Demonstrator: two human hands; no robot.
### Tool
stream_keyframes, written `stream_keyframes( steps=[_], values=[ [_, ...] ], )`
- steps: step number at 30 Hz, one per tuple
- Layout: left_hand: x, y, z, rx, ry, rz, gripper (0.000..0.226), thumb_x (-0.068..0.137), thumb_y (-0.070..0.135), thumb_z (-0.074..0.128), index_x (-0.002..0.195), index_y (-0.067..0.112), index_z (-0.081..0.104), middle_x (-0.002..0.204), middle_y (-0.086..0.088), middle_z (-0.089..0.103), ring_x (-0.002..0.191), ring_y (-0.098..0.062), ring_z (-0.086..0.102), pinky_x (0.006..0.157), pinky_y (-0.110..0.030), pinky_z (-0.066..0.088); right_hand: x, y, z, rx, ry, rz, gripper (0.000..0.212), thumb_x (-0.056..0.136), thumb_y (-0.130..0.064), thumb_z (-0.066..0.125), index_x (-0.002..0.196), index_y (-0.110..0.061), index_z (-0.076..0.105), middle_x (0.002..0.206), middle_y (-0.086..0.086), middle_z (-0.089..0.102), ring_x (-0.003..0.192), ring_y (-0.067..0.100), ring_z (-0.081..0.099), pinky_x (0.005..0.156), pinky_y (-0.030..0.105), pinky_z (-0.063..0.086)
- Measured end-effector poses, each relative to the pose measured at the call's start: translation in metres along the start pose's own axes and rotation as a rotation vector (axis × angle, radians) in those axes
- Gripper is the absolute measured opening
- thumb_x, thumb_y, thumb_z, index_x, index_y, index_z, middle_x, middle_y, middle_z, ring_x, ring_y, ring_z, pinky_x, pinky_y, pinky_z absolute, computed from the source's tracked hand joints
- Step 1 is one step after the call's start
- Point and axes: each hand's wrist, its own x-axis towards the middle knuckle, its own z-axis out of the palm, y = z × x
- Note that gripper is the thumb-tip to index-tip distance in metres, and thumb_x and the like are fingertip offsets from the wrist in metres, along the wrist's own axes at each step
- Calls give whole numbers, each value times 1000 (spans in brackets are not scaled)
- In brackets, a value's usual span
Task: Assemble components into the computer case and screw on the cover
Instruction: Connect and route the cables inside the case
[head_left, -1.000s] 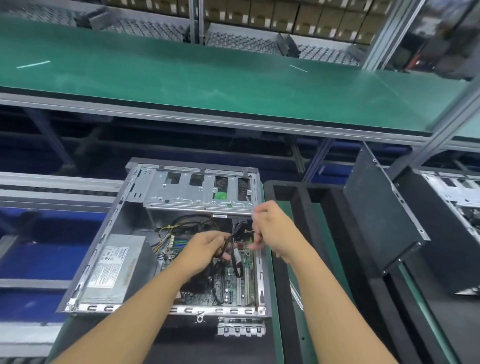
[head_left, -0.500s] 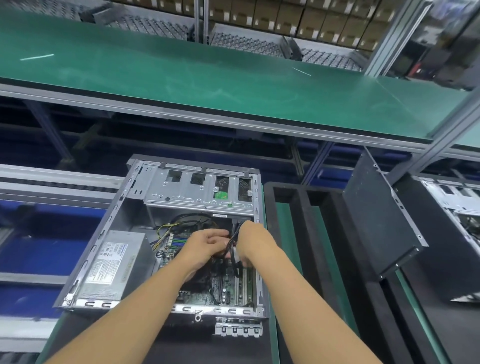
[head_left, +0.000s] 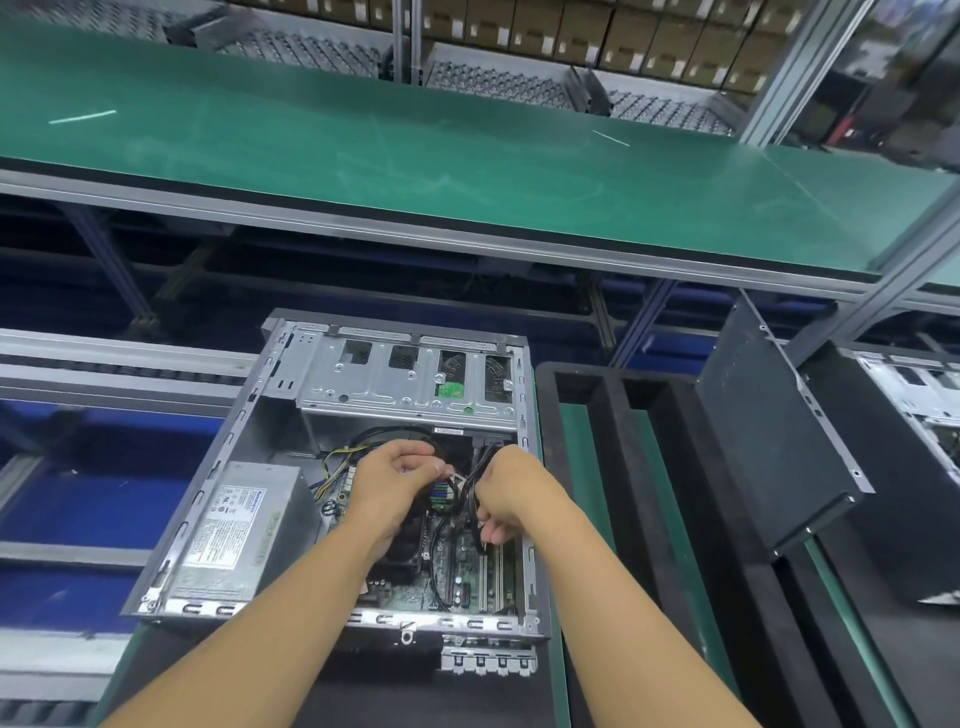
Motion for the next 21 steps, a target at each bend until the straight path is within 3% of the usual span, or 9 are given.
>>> stream_keyframes(
  steps=[2,5,8,12,14,18,21],
  values=[
    [-1,3,-1,-69,11,28,26,82,-5,74,104,-1,61,84,-18,75,82,-26,75,74,-29,60,-2,2,-4,13,11,0,12,95,4,51,89,-1,60,78,15,71,69,21,68,68,36,54],
    [-1,4,0,-34,-5,71,30,80,3,78,105,5,62,87,-12,76,84,-23,75,70,-28,57,-7,9,-13,-69,99,-93,17,94,-6,59,79,-3,64,64,11,67,48,21,61,64,32,59],
    [1,3,2,-55,-39,78,25,78,7,80,100,9,67,87,-13,76,81,-21,74,63,-20,53,-15,19,-19,28,142,-146,22,96,-9,57,78,-2,68,60,11,68,43,18,62,60,28,59],
    [3,3,5,0,-113,121,17,79,12,81,89,24,76,88,-9,76,83,-19,73,69,-24,53,-20,32,-18,448,195,-279,16,97,-2,55,88,0,69,79,20,73,55,20,66,59,28,62],
    [2,4,7,51,-129,161,16,83,12,78,90,26,75,90,-7,75,87,-20,72,73,-25,54,-18,38,-14,544,179,-353,14,101,-1,54,99,1,68,82,18,72,60,18,67,61,26,62],
    [-4,6,8,65,-136,220,9,89,12,71,89,21,70,94,-7,76,96,-22,72,86,-34,55,-11,49,-8,510,229,-495,18,102,-5,56,102,-11,74,87,11,71,62,14,69,61,20,57],
    [-8,7,6,120,-164,271,11,89,15,72,86,26,69,93,-6,76,90,-22,74,82,-30,56,-6,56,-4,439,311,-558,23,102,-11,59,99,-28,74,94,3,70,58,10,71,64,17,55]
  ],
)
